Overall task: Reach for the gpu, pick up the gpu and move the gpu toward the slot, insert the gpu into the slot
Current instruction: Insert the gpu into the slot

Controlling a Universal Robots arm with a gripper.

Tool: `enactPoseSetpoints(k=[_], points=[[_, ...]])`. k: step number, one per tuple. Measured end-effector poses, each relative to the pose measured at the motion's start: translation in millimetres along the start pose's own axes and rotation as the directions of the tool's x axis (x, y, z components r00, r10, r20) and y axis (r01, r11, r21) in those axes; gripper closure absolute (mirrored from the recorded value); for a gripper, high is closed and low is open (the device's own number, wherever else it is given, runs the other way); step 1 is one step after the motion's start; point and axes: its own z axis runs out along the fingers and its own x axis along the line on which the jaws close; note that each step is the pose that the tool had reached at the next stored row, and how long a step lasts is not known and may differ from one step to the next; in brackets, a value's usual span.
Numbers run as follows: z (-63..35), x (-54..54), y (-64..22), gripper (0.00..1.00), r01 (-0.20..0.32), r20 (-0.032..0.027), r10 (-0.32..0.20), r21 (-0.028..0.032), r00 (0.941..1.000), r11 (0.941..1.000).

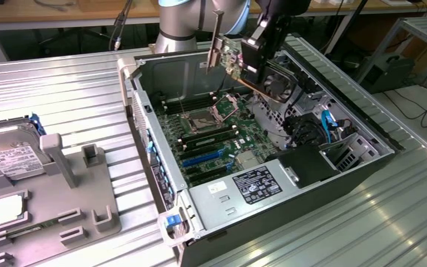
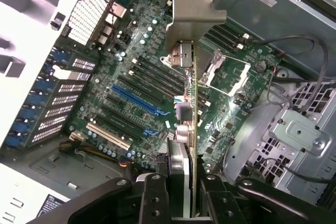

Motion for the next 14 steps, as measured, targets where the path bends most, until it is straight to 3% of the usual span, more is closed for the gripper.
enactPoseSetpoints(k=[8, 14], points=[[0.0, 0.0, 0.0, 0.72, 0.071, 0.0006, -0.071, -0.0016, 0.9975, 0.9975], [0.0, 0.0, 0.0, 0.72, 0.131, 0.0012, -0.131, -0.0029, 0.9914, 0.9914]])
